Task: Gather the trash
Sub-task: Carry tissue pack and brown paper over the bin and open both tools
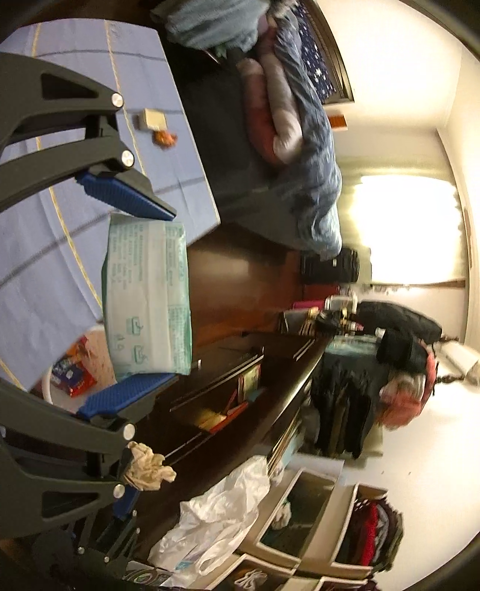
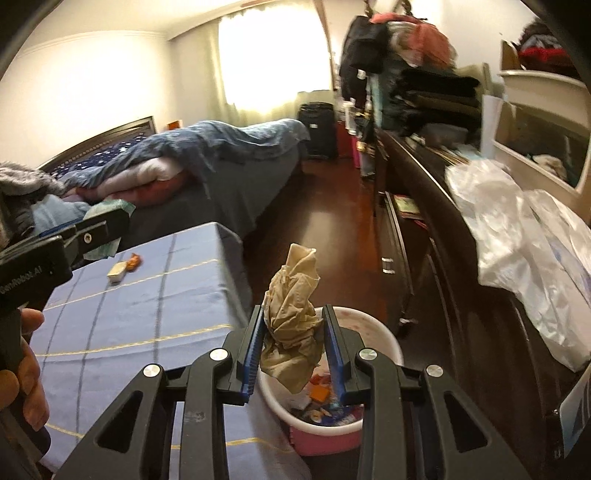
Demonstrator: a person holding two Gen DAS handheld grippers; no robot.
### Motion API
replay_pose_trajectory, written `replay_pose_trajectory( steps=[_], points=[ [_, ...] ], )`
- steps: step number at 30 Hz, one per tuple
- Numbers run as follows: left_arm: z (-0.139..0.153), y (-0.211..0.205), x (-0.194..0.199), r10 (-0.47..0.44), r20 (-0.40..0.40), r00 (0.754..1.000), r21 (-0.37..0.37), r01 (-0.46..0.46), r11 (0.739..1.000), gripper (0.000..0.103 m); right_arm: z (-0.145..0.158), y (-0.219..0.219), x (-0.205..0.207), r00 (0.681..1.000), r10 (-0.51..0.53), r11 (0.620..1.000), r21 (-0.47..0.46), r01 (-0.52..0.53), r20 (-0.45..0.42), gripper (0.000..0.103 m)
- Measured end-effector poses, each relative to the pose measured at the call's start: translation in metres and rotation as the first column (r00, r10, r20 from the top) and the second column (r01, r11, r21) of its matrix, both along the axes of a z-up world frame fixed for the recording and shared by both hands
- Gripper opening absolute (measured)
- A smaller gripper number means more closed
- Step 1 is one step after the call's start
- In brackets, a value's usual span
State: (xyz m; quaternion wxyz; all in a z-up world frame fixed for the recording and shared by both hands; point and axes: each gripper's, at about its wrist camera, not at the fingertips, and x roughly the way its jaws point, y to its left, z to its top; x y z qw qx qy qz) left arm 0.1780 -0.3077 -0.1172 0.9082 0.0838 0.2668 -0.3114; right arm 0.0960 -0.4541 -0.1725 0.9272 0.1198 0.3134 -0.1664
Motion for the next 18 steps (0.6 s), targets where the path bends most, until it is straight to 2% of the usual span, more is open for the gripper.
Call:
replay_pose_trajectory(
  steps=[5,12,18],
  points=[
    [-0.016,-0.041,0.005,-0.068,-0.025,0.997,0.014,0.068,0.998,0.08,-0.017,-0.024,0.001,0.998,-0.047,0.999,0.01,0.048,-0.037,0.032],
    [-0.057,-0.095,0.025,-0.137,-0.134,0.981,0.029,0.142,0.989,0.08,-0.056,-0.046,0.01,0.989,-0.078,0.995,0.046,0.085,-0.123,0.032],
    [-0.082,-0.119,0.035,-0.17,-0.185,0.968,0.041,0.18,0.983,0.08,-0.071,-0.051,0.017,0.985,-0.082,0.994,0.062,0.093,-0.149,0.032]
  ],
)
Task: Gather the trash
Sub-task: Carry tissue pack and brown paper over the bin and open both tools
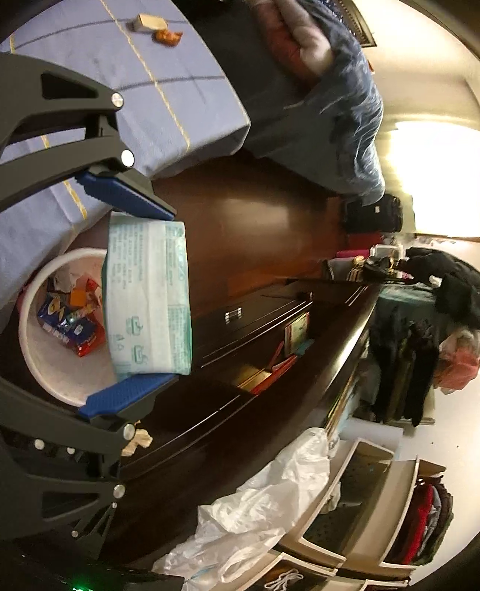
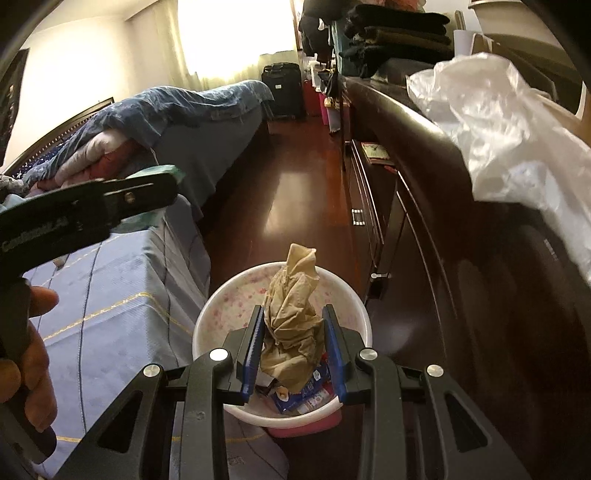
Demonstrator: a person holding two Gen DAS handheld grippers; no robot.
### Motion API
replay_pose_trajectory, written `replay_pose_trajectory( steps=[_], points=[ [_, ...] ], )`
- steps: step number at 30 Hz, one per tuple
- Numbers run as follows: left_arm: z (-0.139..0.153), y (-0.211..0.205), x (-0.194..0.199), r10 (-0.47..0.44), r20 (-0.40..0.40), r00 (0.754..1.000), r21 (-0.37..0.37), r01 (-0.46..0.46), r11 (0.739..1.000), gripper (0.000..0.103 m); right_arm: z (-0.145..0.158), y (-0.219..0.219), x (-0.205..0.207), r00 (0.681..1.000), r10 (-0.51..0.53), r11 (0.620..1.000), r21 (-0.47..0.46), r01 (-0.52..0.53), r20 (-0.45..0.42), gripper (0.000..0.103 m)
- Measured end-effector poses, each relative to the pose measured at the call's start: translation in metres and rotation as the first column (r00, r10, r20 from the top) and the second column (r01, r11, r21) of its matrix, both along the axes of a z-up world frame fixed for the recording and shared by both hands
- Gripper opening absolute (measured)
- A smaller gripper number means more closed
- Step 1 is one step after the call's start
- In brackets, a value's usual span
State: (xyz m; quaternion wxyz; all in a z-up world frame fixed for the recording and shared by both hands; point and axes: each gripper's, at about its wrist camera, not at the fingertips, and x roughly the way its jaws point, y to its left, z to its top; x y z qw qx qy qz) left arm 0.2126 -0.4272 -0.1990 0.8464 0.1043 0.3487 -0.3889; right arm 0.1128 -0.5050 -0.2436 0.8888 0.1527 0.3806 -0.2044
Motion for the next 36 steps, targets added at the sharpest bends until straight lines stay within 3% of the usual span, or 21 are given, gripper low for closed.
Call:
replay_pose_trajectory(
  steps=[4,12,17,30,36],
  points=[
    [-0.009,-0.012,0.006,-0.022,-0.025,0.999,0.003,0.022,1.0,0.08,-0.008,-0.005,0.004,1.0,-0.006,1.0,0.009,0.006,-0.014,0.032],
    [-0.022,-0.021,0.017,-0.034,-0.075,0.997,0.011,0.035,0.999,0.09,-0.02,-0.009,0.013,0.999,-0.004,1.0,0.01,0.005,-0.038,0.038],
    [-0.024,-0.024,0.022,-0.032,-0.095,0.995,0.011,0.033,0.999,0.095,-0.022,-0.011,0.013,0.999,-0.011,1.0,0.007,0.011,-0.033,0.059],
    [-0.023,-0.025,0.025,-0.038,-0.126,0.991,-0.005,0.038,0.999,0.1,-0.018,-0.01,0.004,0.999,-0.019,1.0,0.002,0.019,-0.039,0.06],
    [-0.014,0.004,0.031,0.014,-0.095,0.995,0.001,-0.014,1.0,0.1,-0.009,0.005,0.013,1.0,0.015,1.0,-0.008,-0.015,-0.027,0.065]
  ],
)
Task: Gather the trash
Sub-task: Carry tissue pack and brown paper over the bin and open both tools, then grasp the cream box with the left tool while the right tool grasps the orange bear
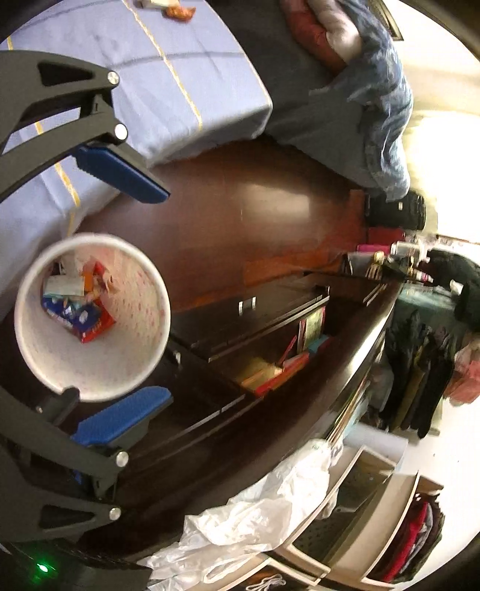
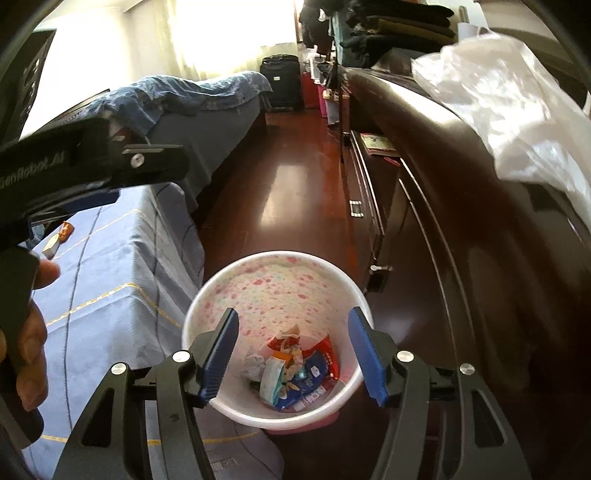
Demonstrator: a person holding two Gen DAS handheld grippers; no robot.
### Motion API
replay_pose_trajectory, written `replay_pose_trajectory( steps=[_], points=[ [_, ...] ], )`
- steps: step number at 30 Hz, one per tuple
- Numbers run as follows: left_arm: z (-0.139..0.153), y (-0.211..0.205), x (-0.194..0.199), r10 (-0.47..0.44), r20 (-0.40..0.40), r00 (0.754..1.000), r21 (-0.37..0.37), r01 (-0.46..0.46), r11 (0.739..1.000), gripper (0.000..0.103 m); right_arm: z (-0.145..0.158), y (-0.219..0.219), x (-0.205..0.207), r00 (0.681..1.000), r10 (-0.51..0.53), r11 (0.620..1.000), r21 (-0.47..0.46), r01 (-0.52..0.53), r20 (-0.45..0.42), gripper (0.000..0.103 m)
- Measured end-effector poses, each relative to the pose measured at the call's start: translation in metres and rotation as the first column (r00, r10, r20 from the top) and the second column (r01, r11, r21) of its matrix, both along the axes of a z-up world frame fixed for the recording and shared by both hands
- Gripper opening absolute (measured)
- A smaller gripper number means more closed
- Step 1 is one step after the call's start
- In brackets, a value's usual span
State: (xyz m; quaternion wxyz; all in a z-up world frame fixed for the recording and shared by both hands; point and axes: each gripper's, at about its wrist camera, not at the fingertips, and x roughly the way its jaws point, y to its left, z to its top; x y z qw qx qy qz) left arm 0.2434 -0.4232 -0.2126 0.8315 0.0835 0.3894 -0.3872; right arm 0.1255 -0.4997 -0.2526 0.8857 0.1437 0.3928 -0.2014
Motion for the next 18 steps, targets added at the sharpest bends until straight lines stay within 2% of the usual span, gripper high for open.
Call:
replay_pose_trajectory(
  steps=[3,6,9,13,16,18],
  points=[
    [0.005,0.029,0.011,0.071,0.037,0.997,0.022,-0.072,0.997,0.1,0.008,0.016,0.012,0.999,0.044,0.999,0.007,-0.044,0.011,0.066],
    [0.011,0.072,0.029,0.185,0.084,0.979,0.048,-0.189,0.981,0.1,0.019,0.042,0.032,0.992,0.124,0.992,0.0,-0.124,0.033,0.068],
    [0.011,0.125,0.057,0.323,0.128,0.937,0.088,-0.336,0.938,0.1,0.027,0.074,0.057,0.976,0.211,0.978,-0.003,-0.211,0.053,0.072],
    [0.0,0.183,0.096,0.443,0.129,0.887,0.14,-0.459,0.877,0.1,0.034,0.118,0.086,0.946,0.316,0.948,0.002,-0.317,0.074,0.072],
    [-0.014,0.219,0.127,0.502,0.117,0.857,0.18,-0.515,0.838,0.1,0.038,0.144,0.105,0.923,0.375,0.926,0.001,-0.377,0.084,0.073],
    [-0.023,0.237,0.145,0.521,0.107,0.847,0.182,-0.532,0.827,0.1,0.04,0.157,0.114,0.91,0.406,0.913,-0.005,-0.407,0.085,0.073]
  ],
)
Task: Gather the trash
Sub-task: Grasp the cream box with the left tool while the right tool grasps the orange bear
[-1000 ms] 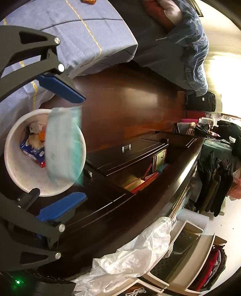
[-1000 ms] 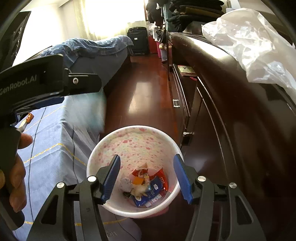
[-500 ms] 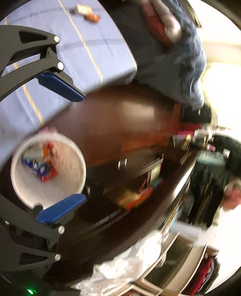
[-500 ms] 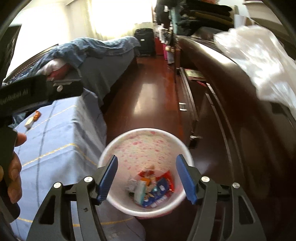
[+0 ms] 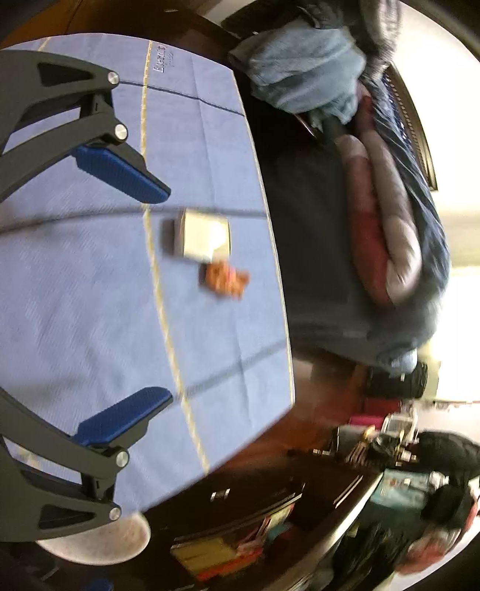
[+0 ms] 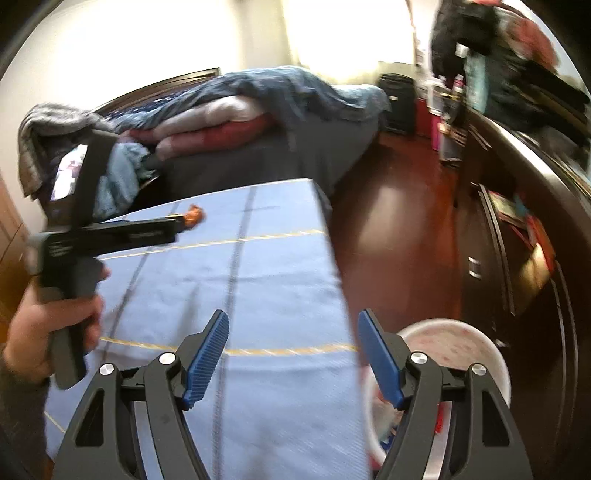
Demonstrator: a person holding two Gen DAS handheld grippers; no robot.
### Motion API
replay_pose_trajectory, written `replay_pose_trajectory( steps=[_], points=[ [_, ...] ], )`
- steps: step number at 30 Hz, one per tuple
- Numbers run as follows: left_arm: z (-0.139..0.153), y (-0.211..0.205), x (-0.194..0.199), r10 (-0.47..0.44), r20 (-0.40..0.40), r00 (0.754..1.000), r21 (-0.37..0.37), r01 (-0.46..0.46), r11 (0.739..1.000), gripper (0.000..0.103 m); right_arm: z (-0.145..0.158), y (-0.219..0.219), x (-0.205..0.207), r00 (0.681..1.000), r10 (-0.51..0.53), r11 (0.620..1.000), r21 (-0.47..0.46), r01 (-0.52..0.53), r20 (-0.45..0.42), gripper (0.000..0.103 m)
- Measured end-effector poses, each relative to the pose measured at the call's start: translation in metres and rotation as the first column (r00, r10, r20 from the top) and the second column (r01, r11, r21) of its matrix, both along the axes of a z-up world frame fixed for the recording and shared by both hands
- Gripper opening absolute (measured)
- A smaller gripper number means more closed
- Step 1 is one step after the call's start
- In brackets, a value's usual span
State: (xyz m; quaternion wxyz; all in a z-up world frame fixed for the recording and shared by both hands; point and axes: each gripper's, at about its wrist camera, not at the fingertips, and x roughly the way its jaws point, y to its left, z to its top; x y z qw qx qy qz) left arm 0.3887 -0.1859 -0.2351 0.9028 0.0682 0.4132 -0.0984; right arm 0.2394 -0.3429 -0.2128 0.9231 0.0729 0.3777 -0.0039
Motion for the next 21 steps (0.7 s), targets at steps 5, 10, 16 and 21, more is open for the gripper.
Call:
replay_pose_trajectory(
  steps=[5,10,16,21],
  points=[
    [-0.023,0.023,0.042,0.013,-0.049,0.999,-0.007,-0.013,1.0,0.1,0.004,0.02,0.02,0.999,0.049,0.999,-0.004,-0.049,0.008,0.074],
    [-0.043,0.028,0.068,0.008,-0.085,0.996,0.002,-0.008,1.0,0.093,0.004,0.022,0.033,0.998,0.061,0.998,0.005,-0.061,0.012,0.075],
    [-0.053,0.034,0.085,-0.018,-0.083,0.996,0.005,0.018,1.0,0.071,0.004,0.032,0.061,0.998,0.059,0.998,-0.004,-0.059,0.009,0.075],
    [-0.05,0.044,0.091,-0.021,-0.064,0.998,-0.017,0.02,1.0,0.041,-0.002,0.044,0.091,0.998,0.069,0.997,0.032,-0.069,-0.006,0.075]
  ],
)
